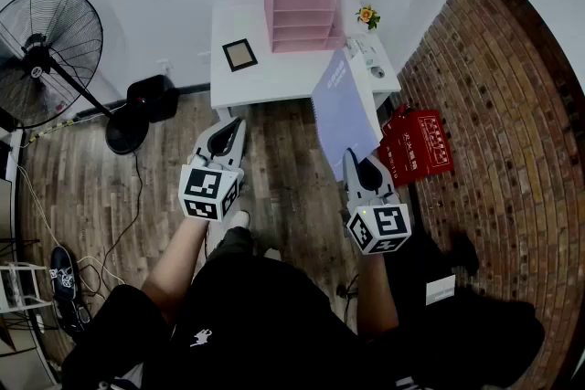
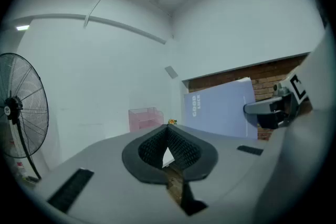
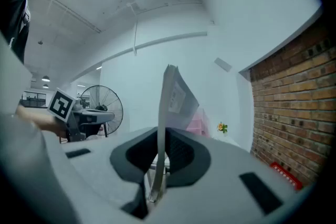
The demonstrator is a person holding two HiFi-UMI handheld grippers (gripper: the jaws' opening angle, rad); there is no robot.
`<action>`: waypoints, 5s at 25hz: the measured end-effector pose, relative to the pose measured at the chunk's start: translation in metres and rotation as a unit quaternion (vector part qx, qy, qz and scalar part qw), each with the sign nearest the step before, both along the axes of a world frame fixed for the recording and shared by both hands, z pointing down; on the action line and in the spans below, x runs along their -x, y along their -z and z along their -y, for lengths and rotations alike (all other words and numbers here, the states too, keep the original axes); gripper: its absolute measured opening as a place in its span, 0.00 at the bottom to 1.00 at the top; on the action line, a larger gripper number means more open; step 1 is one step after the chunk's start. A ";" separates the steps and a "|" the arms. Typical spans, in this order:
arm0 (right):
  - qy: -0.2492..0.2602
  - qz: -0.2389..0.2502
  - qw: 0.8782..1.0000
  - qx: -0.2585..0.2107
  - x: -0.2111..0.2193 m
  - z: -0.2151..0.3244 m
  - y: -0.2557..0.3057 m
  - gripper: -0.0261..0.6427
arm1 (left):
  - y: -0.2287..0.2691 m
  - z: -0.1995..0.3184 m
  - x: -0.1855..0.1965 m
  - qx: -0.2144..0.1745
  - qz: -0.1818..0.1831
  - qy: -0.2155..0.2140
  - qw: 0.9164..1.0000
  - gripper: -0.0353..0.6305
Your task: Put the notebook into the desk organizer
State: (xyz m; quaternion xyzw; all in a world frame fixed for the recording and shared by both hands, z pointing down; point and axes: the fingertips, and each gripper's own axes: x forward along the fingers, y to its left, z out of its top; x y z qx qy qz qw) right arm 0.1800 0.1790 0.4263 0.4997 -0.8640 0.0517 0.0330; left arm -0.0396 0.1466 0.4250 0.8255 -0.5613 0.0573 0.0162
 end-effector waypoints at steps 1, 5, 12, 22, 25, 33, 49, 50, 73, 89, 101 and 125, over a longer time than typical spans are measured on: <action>0.003 0.001 1.000 -0.003 -0.001 -0.002 0.001 0.09 | 0.000 -0.002 -0.002 0.000 0.001 0.000 1.000 0.06; 0.012 0.000 1.000 -0.009 -0.006 -0.011 0.005 0.09 | 0.001 -0.010 -0.012 -0.001 0.004 -0.002 1.000 0.06; 0.019 -0.010 1.000 -0.012 -0.010 -0.018 0.002 0.09 | 0.001 -0.018 -0.017 -0.004 0.001 -0.005 1.000 0.06; 0.014 -0.013 1.000 -0.013 -0.009 -0.001 0.002 0.09 | -0.007 0.000 -0.014 0.004 -0.002 -0.010 1.000 0.06; 0.007 -0.016 1.000 -0.017 -0.007 0.011 0.002 0.08 | -0.012 0.017 -0.012 0.007 -0.004 -0.014 1.000 0.06; -0.009 -0.022 0.999 -0.021 -0.004 0.062 0.010 0.08 | -0.006 0.077 -0.012 0.001 -0.014 -0.030 0.999 0.06; -0.041 -0.037 0.998 -0.025 0.021 0.170 0.023 0.08 | -0.004 0.201 0.007 0.005 -0.023 -0.064 0.998 0.06; -0.043 -0.039 0.998 -0.025 0.022 0.175 0.024 0.08 | -0.005 0.207 0.007 0.005 -0.025 -0.067 0.997 0.06; -0.063 -0.038 0.995 -0.070 0.078 0.282 0.057 0.08 | -0.008 0.310 0.058 -0.004 -0.051 -0.077 0.996 0.06; -0.008 -0.010 0.996 -0.089 0.088 0.386 0.060 0.08 | -0.001 0.369 0.087 -0.010 -0.040 0.011 0.999 0.06; 0.038 0.002 0.995 -0.093 0.084 0.472 0.053 0.08 | 0.002 0.411 0.070 -0.003 -0.034 0.072 0.997 0.06; -0.012 0.027 0.996 -0.085 0.171 0.556 0.026 0.08 | -0.011 0.486 0.095 0.011 -0.012 0.027 0.999 0.06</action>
